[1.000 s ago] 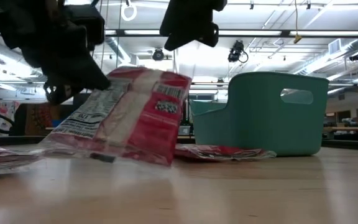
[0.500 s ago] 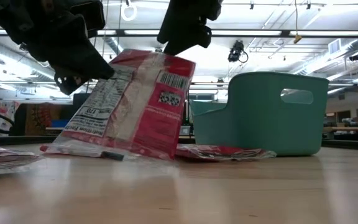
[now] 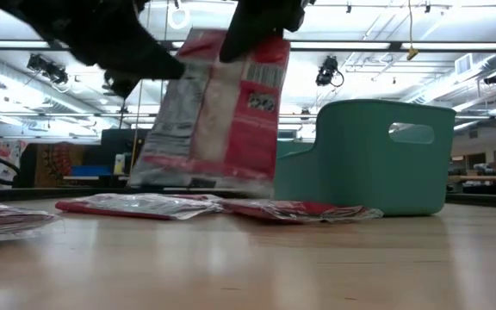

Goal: Sort popcorn bags into baskets
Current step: Put the red popcorn pack into the green bin

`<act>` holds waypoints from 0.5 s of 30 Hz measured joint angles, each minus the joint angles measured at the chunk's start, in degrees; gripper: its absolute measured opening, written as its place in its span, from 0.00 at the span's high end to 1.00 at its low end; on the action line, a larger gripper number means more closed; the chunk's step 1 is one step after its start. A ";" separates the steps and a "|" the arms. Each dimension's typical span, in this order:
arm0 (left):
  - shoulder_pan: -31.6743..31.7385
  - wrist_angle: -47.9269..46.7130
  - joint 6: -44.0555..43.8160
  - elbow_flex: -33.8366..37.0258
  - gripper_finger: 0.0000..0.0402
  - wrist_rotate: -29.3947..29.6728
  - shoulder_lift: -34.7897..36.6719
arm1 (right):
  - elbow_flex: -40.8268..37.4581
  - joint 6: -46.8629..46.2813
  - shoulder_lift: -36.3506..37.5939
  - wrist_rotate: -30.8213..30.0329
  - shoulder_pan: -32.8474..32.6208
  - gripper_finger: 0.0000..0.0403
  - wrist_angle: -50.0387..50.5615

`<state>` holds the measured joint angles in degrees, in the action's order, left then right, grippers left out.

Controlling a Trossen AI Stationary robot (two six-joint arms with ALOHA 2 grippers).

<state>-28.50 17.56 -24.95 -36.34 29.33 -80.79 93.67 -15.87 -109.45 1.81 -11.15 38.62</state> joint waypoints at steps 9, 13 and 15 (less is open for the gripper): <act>1.10 -0.77 0.82 -2.01 0.98 0.89 0.00 | 0.00 -0.65 0.04 1.04 0.03 0.81 0.23; 1.14 -1.16 -3.35 -2.03 0.94 0.42 -0.02 | 0.18 -0.66 0.20 1.28 0.05 0.90 1.84; 1.42 -2.13 -6.74 -2.20 0.89 -0.05 -0.02 | 0.97 -0.66 0.26 1.22 0.03 0.90 5.23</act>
<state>-27.08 15.43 -31.69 -38.54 29.27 -80.82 94.64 -16.53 -109.19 3.03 -11.11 43.85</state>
